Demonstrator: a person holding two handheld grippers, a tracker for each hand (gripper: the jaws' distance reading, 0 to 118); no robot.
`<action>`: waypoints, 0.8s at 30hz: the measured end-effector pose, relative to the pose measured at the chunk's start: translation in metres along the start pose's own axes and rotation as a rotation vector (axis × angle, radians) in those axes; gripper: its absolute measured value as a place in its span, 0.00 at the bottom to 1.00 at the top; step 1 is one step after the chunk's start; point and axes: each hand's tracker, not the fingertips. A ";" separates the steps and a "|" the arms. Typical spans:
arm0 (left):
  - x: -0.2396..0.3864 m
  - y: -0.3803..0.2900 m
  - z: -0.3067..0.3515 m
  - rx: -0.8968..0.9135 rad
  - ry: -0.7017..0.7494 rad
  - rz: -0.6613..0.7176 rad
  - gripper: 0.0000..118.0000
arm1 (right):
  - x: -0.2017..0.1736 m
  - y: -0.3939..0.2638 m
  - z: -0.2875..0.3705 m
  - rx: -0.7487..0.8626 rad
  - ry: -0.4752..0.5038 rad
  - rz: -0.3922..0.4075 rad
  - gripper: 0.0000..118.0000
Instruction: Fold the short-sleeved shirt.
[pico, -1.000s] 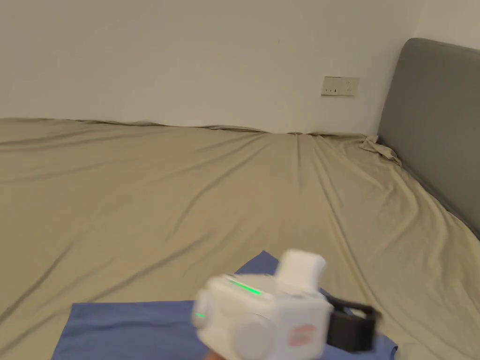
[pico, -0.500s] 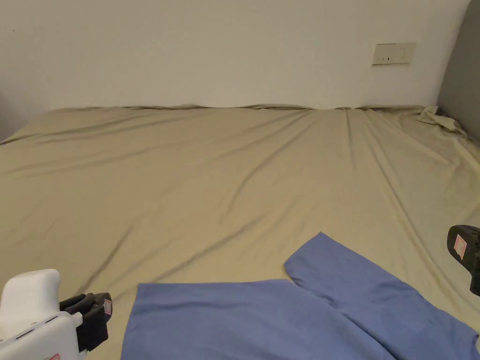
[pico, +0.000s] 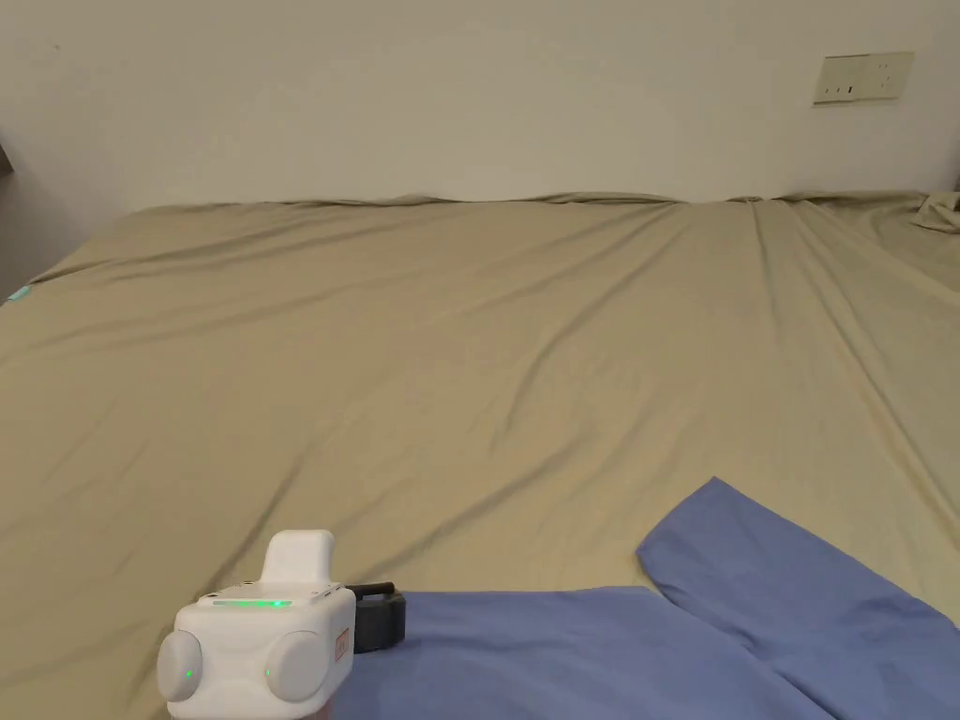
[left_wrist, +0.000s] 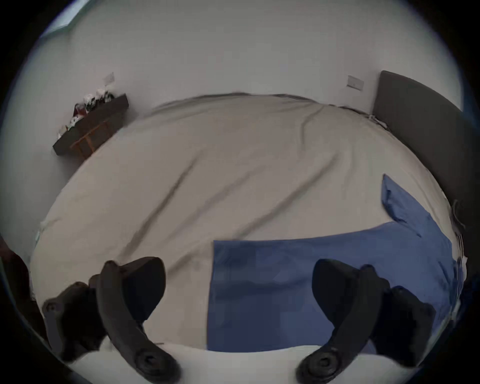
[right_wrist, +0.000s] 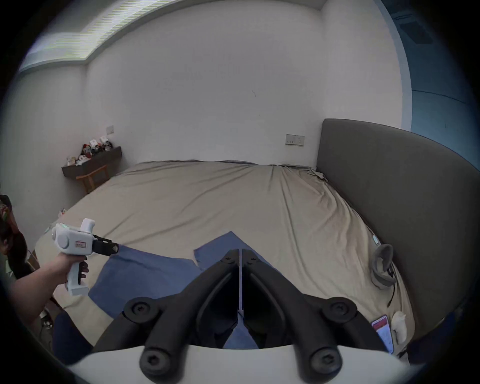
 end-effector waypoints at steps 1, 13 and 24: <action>0.000 -0.003 -0.018 -0.067 -0.010 0.034 1.00 | 0.001 0.000 -0.004 -0.004 -0.003 0.002 0.03; 0.037 -0.009 0.036 -0.019 -0.219 0.074 0.00 | 0.038 -0.015 -0.076 -0.171 -0.187 -0.034 0.03; 0.005 0.009 0.105 0.052 -0.339 0.158 0.00 | 0.120 -0.071 -0.188 -0.481 -0.034 -0.094 1.00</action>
